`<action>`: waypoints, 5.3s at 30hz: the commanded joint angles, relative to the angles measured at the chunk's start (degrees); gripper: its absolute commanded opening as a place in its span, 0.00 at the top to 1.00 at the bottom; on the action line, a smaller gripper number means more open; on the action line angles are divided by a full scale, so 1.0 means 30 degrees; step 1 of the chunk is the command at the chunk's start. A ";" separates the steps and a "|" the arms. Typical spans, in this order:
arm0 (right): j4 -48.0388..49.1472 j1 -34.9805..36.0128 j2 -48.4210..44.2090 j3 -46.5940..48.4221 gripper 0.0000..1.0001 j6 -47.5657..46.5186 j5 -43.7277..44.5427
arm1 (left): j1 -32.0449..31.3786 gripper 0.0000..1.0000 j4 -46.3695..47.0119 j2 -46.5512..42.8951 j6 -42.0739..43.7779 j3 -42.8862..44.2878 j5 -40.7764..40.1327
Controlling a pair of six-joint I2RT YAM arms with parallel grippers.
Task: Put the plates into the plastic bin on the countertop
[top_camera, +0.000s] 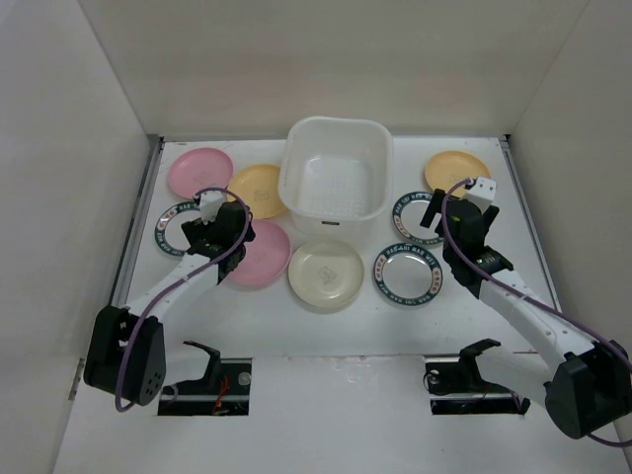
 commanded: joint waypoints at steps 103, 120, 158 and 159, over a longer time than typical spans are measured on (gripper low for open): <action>0.2593 0.1834 -0.0052 -0.0176 0.00 0.0724 -0.1602 | -0.3253 0.96 -0.1738 1.4971 0.1904 2.2543 0.5064; 0.2594 0.3062 0.0825 0.0321 0.00 0.0286 -0.1777 | -0.4014 0.58 -0.1828 1.7701 0.4217 2.2926 0.5239; -0.1567 1.1297 0.6771 -0.0645 0.44 1.0362 -0.5557 | -0.5043 0.00 0.0663 -0.9019 -0.0351 -0.4817 -0.2321; -0.1567 1.1297 0.7035 -0.0587 0.46 1.0450 -0.5615 | -0.4663 0.00 0.0779 -0.9019 -0.0380 -0.4963 -0.1941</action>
